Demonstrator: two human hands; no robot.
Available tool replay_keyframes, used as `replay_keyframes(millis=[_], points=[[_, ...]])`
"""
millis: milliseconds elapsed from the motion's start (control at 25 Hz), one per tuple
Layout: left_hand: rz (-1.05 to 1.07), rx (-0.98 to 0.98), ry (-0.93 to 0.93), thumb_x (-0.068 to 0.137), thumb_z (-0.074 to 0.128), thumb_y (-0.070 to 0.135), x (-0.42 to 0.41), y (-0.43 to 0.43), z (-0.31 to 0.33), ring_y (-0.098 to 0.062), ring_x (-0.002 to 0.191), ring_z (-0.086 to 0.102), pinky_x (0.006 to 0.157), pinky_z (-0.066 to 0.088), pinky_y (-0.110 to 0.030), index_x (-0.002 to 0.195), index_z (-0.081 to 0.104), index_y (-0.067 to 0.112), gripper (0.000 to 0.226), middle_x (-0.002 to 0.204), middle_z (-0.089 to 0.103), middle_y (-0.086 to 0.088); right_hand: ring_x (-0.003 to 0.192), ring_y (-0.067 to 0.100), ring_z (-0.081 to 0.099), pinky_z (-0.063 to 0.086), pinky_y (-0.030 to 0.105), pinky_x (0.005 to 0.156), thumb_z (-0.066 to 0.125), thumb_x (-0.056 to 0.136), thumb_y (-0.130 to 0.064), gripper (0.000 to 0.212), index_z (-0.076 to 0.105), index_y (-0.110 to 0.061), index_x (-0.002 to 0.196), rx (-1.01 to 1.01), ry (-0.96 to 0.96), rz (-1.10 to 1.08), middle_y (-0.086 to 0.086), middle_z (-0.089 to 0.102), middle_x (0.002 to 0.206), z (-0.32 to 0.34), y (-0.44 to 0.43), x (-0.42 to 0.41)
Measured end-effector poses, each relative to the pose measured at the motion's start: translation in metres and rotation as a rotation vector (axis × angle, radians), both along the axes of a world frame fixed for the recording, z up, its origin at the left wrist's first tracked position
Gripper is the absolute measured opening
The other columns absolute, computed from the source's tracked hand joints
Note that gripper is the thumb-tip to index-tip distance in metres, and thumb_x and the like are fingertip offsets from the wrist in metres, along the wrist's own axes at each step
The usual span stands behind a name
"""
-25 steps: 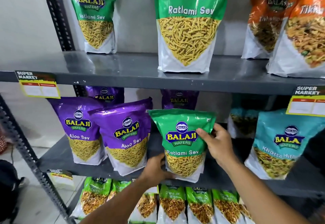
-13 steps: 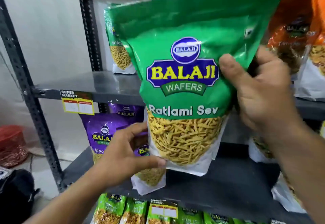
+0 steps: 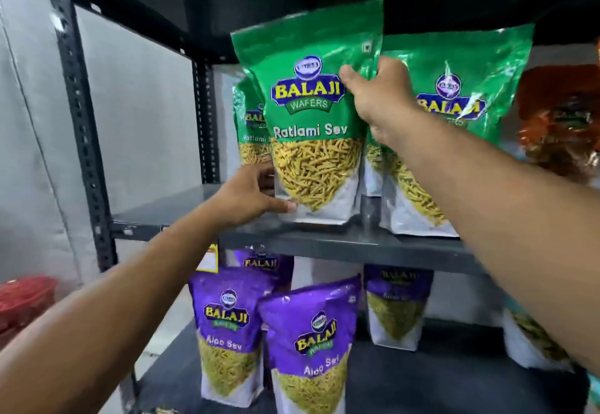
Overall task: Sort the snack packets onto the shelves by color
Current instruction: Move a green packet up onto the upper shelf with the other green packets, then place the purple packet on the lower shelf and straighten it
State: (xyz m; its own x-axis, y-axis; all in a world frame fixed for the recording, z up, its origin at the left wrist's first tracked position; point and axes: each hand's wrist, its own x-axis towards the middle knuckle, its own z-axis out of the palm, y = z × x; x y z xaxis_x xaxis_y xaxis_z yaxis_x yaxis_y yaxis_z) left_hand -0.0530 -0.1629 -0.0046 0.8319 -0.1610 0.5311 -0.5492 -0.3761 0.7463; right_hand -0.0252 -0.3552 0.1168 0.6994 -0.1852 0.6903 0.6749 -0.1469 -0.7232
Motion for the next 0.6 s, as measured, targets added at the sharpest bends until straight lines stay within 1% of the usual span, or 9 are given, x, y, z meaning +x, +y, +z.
replay_keyframes(millis=[80,120,200,280,360,400,480,520,600], points=[[0.049,0.041,0.027,0.060,0.080,-0.011,0.019,0.011,-0.008,-0.007,0.073,0.068,0.086,0.056,-0.035,0.088,0.062,0.016,0.043,0.072,0.074,0.011,0.122,0.028,0.051,0.042,0.033,0.100,0.065,0.080,-0.038,0.069,0.038,-0.008,0.135,-0.030,0.089,-0.058,0.012,0.049,0.138,-0.011,0.011,0.018],[0.069,0.055,0.050,0.059,0.083,-0.006,0.024,0.015,-0.012,-0.012,0.073,0.067,0.092,0.054,-0.044,0.086,0.062,0.014,0.040,0.071,0.072,0.011,0.126,0.029,0.047,0.040,0.032,0.098,0.062,0.084,-0.034,0.066,0.035,-0.006,0.137,-0.064,0.115,-0.126,0.013,0.046,0.142,-0.018,0.013,0.026],[0.081,0.105,0.087,0.057,0.087,0.006,0.026,0.020,-0.016,-0.014,0.071,0.066,0.095,0.051,-0.049,0.083,0.063,0.010,0.036,0.068,0.071,0.009,0.125,0.029,0.047,0.039,0.030,0.090,0.059,0.086,-0.034,0.062,0.035,-0.005,0.136,-0.077,0.129,-0.146,0.014,0.047,0.140,-0.027,0.017,0.028],[0.104,0.144,0.099,0.051,0.089,0.023,0.022,0.020,-0.013,-0.020,0.087,0.072,0.098,0.050,-0.048,0.094,0.066,0.009,0.050,0.088,0.077,0.001,0.122,0.025,0.047,0.037,0.028,0.087,0.057,0.087,-0.036,0.062,0.034,-0.005,0.136,-0.077,0.119,-0.148,0.013,0.046,0.140,-0.025,0.021,0.008],[0.173,0.192,0.063,0.047,0.090,0.034,0.003,0.022,-0.012,-0.023,0.110,0.065,0.104,0.046,-0.046,0.117,0.061,0.012,0.078,0.117,0.070,-0.007,0.127,0.023,0.043,0.037,0.031,0.100,0.058,0.085,-0.040,0.071,0.028,-0.009,0.140,-0.137,0.080,-0.113,0.011,0.041,0.144,-0.035,0.014,-0.021],[0.216,0.145,0.036,0.049,0.091,0.036,-0.011,0.028,-0.017,-0.019,0.116,0.061,0.107,0.044,-0.041,0.125,0.055,0.013,0.087,0.125,0.065,-0.007,0.129,0.022,0.043,0.037,0.035,0.105,0.061,0.083,-0.040,0.073,0.027,-0.013,0.141,-0.181,0.003,-0.071,0.010,0.040,0.145,-0.050,0.006,-0.042],[0.233,0.047,-0.056,0.048,0.089,0.045,-0.050,0.042,-0.045,-0.008,0.113,0.062,0.102,0.046,-0.026,0.120,0.058,0.020,0.083,0.121,0.068,0.002,0.121,0.018,0.053,0.044,0.032,0.101,0.069,0.077,-0.038,0.064,0.041,-0.024,0.134,-0.256,-0.141,0.168,0.005,0.053,0.133,-0.091,-0.017,-0.091],[0.204,0.012,0.016,0.045,0.088,0.047,-0.068,0.048,-0.071,-0.003,0.106,0.065,0.096,0.049,-0.020,0.111,0.062,0.024,0.075,0.112,0.073,0.007,0.109,0.016,0.061,0.049,0.028,0.094,0.071,0.073,-0.038,0.054,0.052,-0.029,0.123,-0.331,-0.140,0.317,0.002,0.063,0.119,-0.118,-0.031,-0.112],[0.118,-0.059,0.375,0.054,0.088,0.031,-0.091,0.040,-0.141,0.000,0.086,0.072,0.083,0.054,-0.016,0.097,0.067,0.019,0.049,0.089,0.079,0.005,0.082,0.013,0.070,0.055,0.021,0.077,0.076,0.064,-0.040,0.034,0.069,-0.033,0.096,-0.536,0.080,0.468,0.002,0.074,0.090,-0.187,-0.049,-0.132]])
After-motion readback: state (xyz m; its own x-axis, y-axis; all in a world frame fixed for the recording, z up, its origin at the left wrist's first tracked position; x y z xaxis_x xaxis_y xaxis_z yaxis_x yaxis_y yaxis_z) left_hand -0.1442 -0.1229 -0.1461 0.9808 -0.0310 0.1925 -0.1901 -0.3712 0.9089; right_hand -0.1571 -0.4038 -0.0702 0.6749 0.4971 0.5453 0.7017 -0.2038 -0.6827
